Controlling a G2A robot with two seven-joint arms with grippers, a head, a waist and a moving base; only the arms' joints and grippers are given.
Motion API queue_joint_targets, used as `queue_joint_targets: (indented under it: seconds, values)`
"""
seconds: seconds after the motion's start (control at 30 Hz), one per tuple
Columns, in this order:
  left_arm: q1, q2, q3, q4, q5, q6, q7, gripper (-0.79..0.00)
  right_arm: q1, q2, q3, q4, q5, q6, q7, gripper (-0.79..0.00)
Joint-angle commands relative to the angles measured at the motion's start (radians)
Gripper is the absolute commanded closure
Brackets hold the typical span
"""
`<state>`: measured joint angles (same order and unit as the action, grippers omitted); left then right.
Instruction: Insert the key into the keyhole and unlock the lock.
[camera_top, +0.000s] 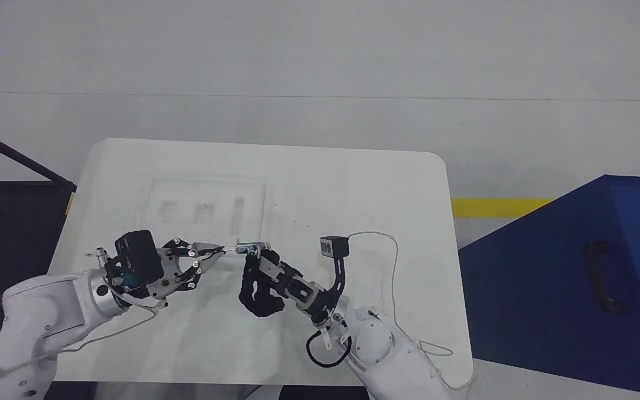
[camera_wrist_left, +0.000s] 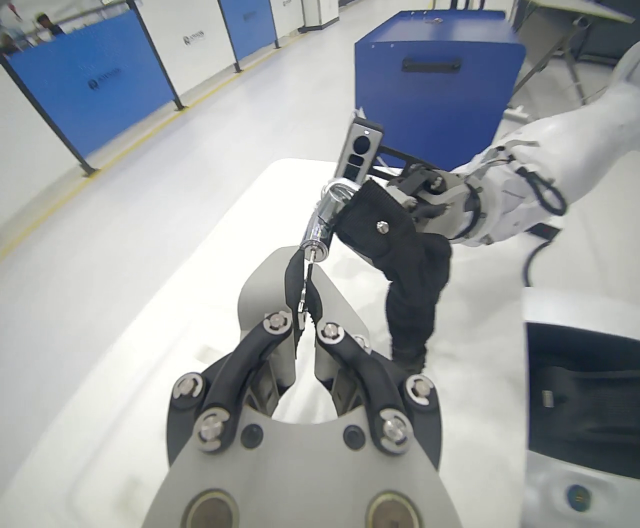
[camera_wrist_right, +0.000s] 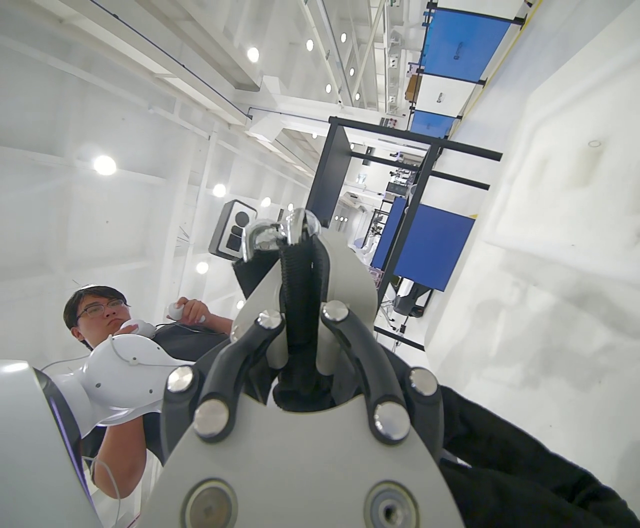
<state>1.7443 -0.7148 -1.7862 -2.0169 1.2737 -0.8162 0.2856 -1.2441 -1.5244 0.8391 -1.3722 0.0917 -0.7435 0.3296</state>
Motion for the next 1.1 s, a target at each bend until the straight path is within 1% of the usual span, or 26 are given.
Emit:
queue_joint_targets:
  seconds: [0.0,0.03,0.17,0.23,0.3,0.47,0.6,0.77,0.87,0.9,0.93,1.0,1.07]
  values:
    - [0.028,-0.006,0.011,0.000,0.188,0.110,0.139,0.000,-0.002,0.001,0.002,0.000,0.003,0.001,0.003,0.000]
    - [0.044,-0.008,0.022,0.004,0.250,0.144,0.196,0.000,-0.002,0.001,0.002,-0.001,0.004,0.002,0.003,0.000]
    - [0.081,-0.013,0.040,0.023,0.498,0.346,0.388,0.000,-0.002,0.002,0.002,0.001,0.006,0.003,0.006,0.000]
    - [0.098,-0.016,0.054,0.038,0.584,0.437,0.456,0.000,-0.003,0.002,0.002,0.002,0.009,0.003,0.007,0.000]
    - [0.105,-0.019,0.063,0.052,0.638,0.518,0.491,0.000,-0.003,0.002,0.003,0.004,0.012,0.002,0.009,0.000]
    - [0.107,-0.028,0.083,0.070,0.719,0.654,0.511,0.000,-0.005,0.003,0.003,0.010,0.018,-0.002,0.016,0.000]
    - [0.109,-0.036,0.101,0.076,0.794,0.770,0.505,0.000,-0.006,0.003,0.001,0.018,0.024,-0.005,0.022,0.000]
    - [0.106,-0.045,0.119,0.078,0.845,0.862,0.488,0.000,-0.001,0.003,-0.004,0.029,0.034,-0.007,0.034,0.000]
    - [0.108,-0.050,0.127,0.081,0.863,0.903,0.479,0.000,0.002,0.003,-0.005,0.031,0.036,-0.007,0.038,0.000]
    - [0.111,-0.053,0.132,0.082,0.853,0.910,0.484,-0.496,0.003,0.003,-0.005,0.032,0.037,-0.007,0.039,0.000]
    - [0.115,-0.053,0.133,0.083,0.849,0.892,0.483,-0.785,0.004,0.003,-0.005,0.032,0.035,-0.006,0.040,0.000]
    - [0.118,-0.055,0.127,0.079,0.840,0.873,0.481,-0.785,0.005,0.004,0.000,0.029,0.026,-0.004,0.038,0.000]
    - [0.122,-0.055,0.114,0.080,0.781,0.824,0.502,-0.785,0.005,0.006,0.009,0.023,0.011,-0.002,0.033,0.000]
